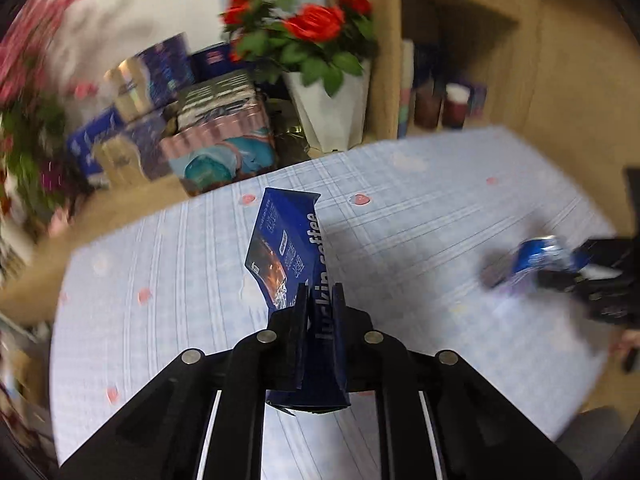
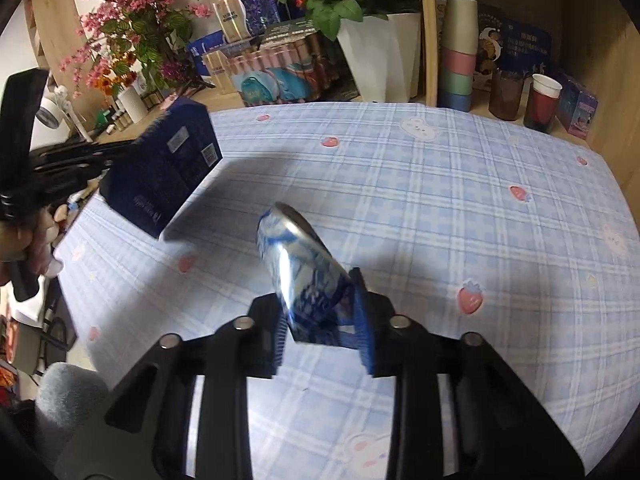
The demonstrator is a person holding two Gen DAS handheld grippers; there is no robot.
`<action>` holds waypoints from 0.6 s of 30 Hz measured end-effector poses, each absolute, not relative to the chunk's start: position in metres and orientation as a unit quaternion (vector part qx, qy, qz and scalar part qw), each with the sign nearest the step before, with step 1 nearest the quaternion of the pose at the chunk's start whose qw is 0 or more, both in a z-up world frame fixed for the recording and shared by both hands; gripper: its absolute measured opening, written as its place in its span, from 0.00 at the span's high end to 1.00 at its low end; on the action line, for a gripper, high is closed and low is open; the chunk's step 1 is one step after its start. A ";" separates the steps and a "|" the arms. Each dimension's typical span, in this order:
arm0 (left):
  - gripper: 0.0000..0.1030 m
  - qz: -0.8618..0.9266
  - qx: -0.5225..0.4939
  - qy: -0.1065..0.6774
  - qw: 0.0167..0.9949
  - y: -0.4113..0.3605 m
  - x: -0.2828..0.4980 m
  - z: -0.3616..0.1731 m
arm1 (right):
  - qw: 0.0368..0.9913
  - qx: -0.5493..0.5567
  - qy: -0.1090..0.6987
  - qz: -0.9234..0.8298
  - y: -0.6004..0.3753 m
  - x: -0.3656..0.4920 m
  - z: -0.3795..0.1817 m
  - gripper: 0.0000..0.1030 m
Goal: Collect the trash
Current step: 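Carry the box and can over the brown bin with both tools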
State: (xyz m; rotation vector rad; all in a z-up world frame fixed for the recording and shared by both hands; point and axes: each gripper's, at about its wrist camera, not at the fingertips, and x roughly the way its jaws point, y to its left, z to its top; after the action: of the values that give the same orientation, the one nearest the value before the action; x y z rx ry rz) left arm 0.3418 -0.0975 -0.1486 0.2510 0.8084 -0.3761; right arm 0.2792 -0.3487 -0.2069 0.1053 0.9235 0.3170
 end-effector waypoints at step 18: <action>0.89 -0.236 -0.103 0.364 0.895 -0.014 0.195 -0.100 | 0.881 0.073 0.432 0.181 -0.292 0.204 -0.173 0.76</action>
State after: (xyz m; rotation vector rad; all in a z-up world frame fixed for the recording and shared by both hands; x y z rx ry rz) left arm 0.1947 -0.0140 -0.1003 -0.2137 0.7536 -0.4885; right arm 0.2037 -0.2921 -0.1725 0.1531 0.8992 0.3766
